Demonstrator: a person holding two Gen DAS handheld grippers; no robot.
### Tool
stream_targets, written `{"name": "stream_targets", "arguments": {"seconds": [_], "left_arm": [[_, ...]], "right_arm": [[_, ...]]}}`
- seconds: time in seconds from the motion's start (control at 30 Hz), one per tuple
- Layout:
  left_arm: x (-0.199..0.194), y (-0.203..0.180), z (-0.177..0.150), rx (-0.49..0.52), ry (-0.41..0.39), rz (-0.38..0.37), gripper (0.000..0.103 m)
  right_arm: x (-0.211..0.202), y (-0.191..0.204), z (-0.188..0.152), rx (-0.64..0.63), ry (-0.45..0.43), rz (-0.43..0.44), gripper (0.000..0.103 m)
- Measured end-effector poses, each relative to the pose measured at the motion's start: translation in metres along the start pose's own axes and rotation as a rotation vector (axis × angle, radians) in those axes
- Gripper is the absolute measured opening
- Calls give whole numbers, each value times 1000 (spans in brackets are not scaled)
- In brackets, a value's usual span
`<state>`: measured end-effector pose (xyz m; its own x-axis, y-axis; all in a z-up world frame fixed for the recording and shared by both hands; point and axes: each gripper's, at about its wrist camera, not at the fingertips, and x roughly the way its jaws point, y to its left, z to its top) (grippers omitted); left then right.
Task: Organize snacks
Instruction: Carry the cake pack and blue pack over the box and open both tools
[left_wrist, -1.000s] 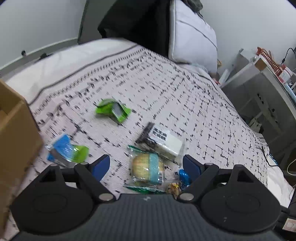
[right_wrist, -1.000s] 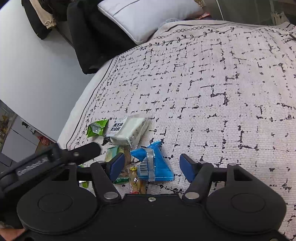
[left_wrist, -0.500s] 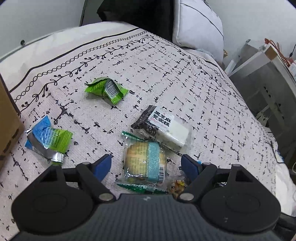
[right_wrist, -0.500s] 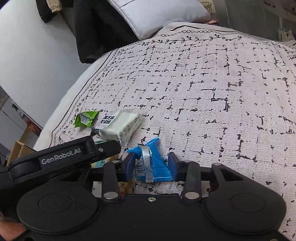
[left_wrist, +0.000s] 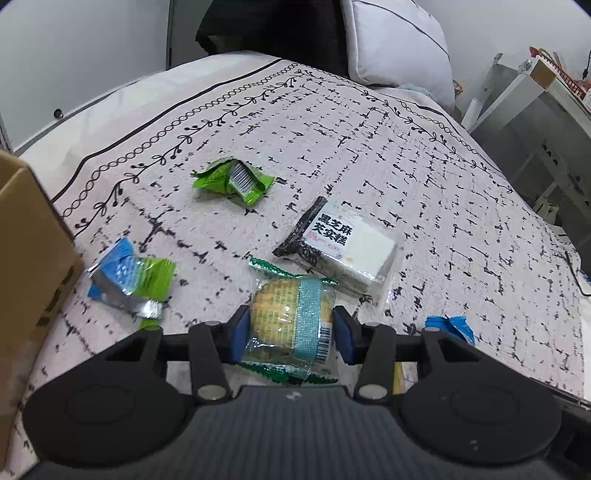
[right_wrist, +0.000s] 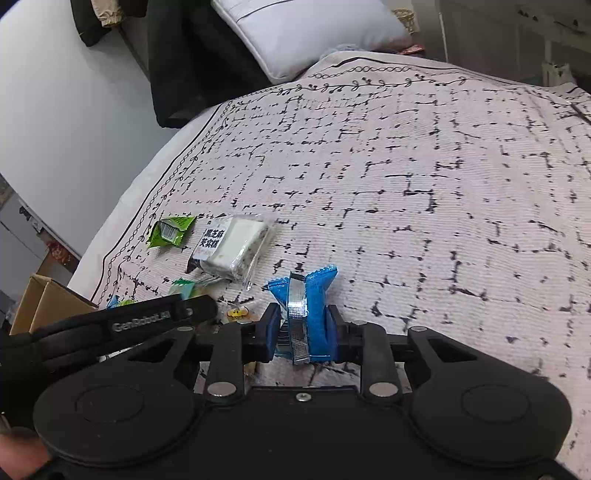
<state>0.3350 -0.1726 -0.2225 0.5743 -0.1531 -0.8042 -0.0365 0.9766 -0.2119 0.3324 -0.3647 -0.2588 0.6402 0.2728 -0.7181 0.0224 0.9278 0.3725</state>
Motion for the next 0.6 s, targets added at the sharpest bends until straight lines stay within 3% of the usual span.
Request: {"name": "stream_targets", "arguments": {"seconds": [0.4, 0.6], "left_arm": [[-65, 16, 9, -37, -36, -24, 47], [-103, 29, 17, -46, -98, -36, 47]], "right_arm": [[-36, 14, 3, 10, -43, 14, 23], [-57, 37, 4, -1, -62, 51, 23]]}}
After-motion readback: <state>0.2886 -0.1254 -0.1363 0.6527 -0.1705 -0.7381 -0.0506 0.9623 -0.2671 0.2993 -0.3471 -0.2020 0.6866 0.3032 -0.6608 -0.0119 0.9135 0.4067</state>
